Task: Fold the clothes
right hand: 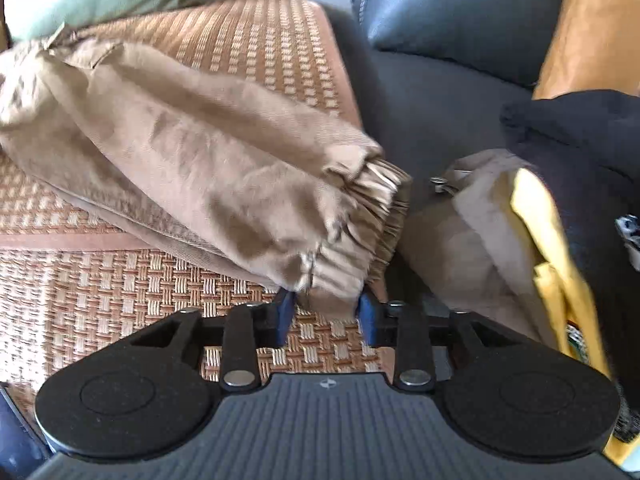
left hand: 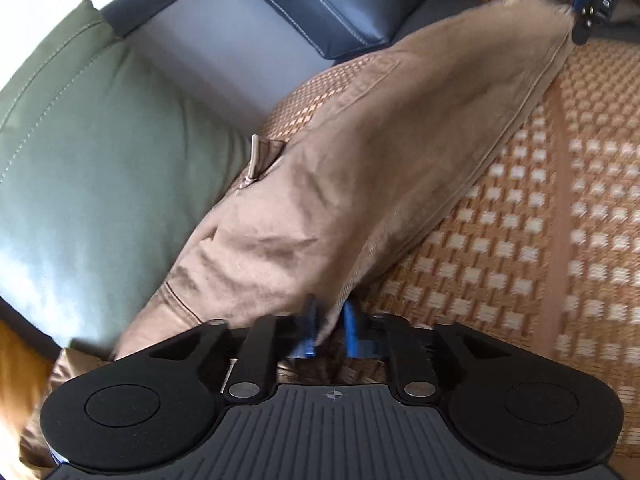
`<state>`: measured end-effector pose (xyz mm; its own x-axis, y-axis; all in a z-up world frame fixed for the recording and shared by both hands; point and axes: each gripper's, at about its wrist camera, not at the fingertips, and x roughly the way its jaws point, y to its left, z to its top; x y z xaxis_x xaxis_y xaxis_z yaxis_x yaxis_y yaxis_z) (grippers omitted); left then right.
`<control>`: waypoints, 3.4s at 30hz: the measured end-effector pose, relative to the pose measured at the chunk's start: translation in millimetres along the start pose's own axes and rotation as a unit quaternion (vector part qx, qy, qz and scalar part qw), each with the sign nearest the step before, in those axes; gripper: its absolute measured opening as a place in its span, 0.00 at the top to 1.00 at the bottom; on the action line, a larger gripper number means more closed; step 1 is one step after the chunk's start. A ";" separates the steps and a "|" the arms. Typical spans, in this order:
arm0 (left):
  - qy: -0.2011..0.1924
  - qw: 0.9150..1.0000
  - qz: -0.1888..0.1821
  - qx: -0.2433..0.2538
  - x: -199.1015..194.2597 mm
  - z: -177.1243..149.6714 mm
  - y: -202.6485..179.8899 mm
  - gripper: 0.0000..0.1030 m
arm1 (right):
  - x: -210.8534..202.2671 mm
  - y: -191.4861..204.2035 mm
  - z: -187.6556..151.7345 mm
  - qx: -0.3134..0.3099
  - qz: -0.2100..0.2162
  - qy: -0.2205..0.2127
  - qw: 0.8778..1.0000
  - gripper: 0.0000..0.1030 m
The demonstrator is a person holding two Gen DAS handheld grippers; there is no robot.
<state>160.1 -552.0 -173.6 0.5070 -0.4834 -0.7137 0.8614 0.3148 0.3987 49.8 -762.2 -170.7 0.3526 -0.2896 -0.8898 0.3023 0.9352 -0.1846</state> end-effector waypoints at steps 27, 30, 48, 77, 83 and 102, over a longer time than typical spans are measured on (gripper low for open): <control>0.053 0.955 0.057 -0.286 120.8 52.4 80.9 0.66 | 26.8 -47.1 43.4 0.208 -0.002 -0.130 0.969 0.77; 0.046 0.964 0.087 -0.247 122.8 55.4 67.6 0.66 | 58.5 -28.5 39.9 0.166 -0.029 -0.090 0.982 0.76; -0.021 0.918 0.219 -0.331 -231.2 -156.2 128.4 0.21 | -187.2 145.2 34.6 0.030 0.120 -0.288 0.950 0.19; 0.114 0.882 0.256 -0.380 -315.3 -419.9 154.1 0.75 | -245.1 633.3 3.9 -0.232 0.371 -0.099 0.893 0.18; 0.011 0.796 0.332 -0.506 -423.3 -461.9 181.6 0.76 | -243.9 653.8 12.9 -0.241 0.375 -0.100 0.889 0.18; -0.031 0.685 0.434 -0.584 -515.6 -540.9 216.3 0.82 | -265.3 782.3 29.6 -0.177 0.553 -0.018 0.814 0.17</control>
<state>67.7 207.2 -30.9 0.8438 0.2786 -0.4587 -0.3613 0.9269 -0.1018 218.9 40.2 -66.7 0.2637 0.7694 -0.5818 -0.4894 0.6265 0.6066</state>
